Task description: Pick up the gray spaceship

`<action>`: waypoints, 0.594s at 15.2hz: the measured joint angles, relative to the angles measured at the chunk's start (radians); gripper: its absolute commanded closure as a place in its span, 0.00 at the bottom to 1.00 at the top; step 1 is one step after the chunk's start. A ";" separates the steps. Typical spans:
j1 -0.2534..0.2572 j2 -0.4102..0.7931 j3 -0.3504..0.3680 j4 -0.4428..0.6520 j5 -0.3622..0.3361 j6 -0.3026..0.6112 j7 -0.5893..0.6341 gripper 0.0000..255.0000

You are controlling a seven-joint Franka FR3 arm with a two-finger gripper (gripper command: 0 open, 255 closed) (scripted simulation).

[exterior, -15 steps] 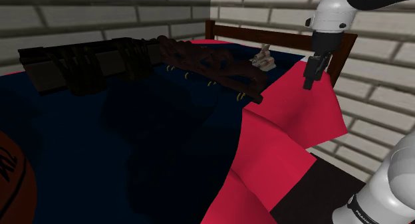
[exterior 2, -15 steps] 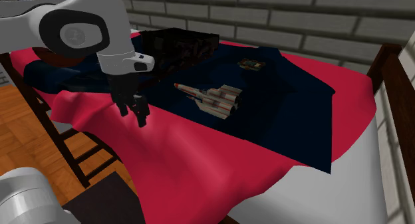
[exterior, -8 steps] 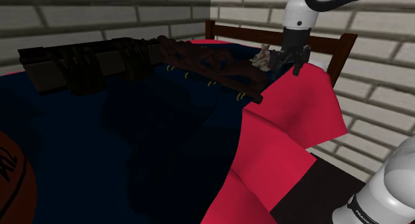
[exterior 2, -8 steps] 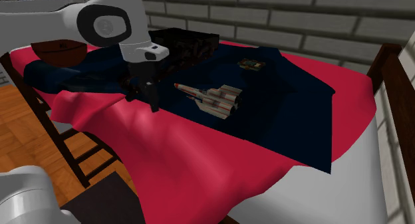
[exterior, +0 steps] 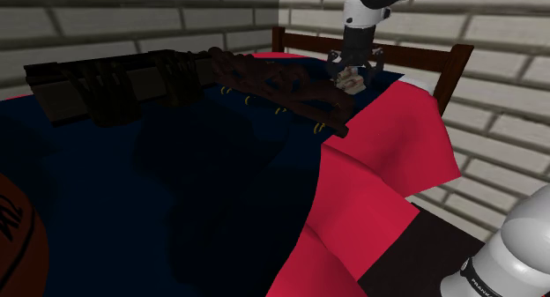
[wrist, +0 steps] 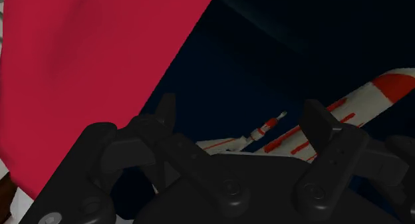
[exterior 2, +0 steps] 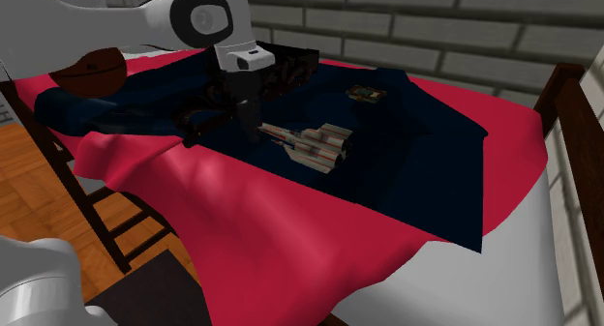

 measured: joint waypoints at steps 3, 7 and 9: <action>-0.029 0.118 0.024 0.141 -0.052 -0.024 0.184 0.00; -0.054 0.258 0.026 0.327 -0.126 -0.076 0.405 0.00; -0.056 0.336 0.021 0.437 -0.164 -0.114 0.511 0.00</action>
